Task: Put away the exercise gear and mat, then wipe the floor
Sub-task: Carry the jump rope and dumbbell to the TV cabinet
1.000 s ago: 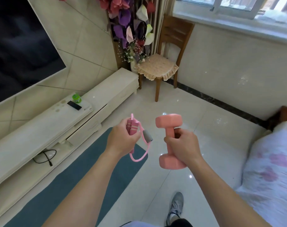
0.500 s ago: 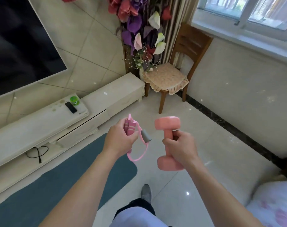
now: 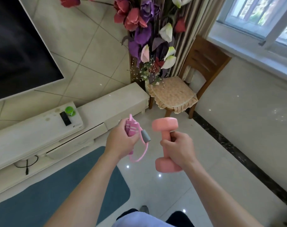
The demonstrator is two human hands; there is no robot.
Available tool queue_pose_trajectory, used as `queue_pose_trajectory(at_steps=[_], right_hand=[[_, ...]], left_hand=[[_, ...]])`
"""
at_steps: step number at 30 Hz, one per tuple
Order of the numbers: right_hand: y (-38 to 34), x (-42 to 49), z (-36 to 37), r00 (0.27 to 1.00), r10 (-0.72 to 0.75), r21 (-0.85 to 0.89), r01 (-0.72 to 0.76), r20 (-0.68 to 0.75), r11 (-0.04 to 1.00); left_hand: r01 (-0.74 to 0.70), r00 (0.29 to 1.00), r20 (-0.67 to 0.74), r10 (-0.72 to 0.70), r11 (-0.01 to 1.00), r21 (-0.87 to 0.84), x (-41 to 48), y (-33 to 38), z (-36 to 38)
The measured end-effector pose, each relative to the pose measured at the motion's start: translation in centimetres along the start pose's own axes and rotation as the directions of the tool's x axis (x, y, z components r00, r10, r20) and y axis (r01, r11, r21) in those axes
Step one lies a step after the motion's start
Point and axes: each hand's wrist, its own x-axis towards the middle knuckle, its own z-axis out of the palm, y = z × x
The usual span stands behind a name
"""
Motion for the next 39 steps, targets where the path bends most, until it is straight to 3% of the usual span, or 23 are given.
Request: queue_pose_trajectory(at_steps=[8,16,24,32,39], right_hand=[[-2.4,11.7,-1.2,0.993,-0.069,-0.026,0.072,0.095,0.997],[-4.8,24.2,-2.1,0.96,-0.148,-0.022,0.158,0.238,0.987],[-7.9,32.9,-1.0,0.919,-0.204,-0.085,0.245,0.336,0.966],[-12.8,41.2,4.5,0.9,-0.199,-0.146,0.273,0.388,0.951],[-16.0,48.9,10.7,0.929,-0.18,-0.169,0.243,0.322,0.955]], left_hand=[[0.008,0.995,-0.102,0.001,0.996,0.086,9.4,1.8,2.3],[0.131,0.966,-0.241,-0.099,0.984,0.122,18.8,4.0,5.6],[0.161,0.933,-0.344,-0.103,0.976,0.145,25.9,4.7,5.8],[0.214,0.921,-0.35,-0.171,0.973,0.088,35.1,1.4,2.8],[0.184,0.942,-0.295,-0.158,0.981,0.062,45.5,-1.6,0.1]])
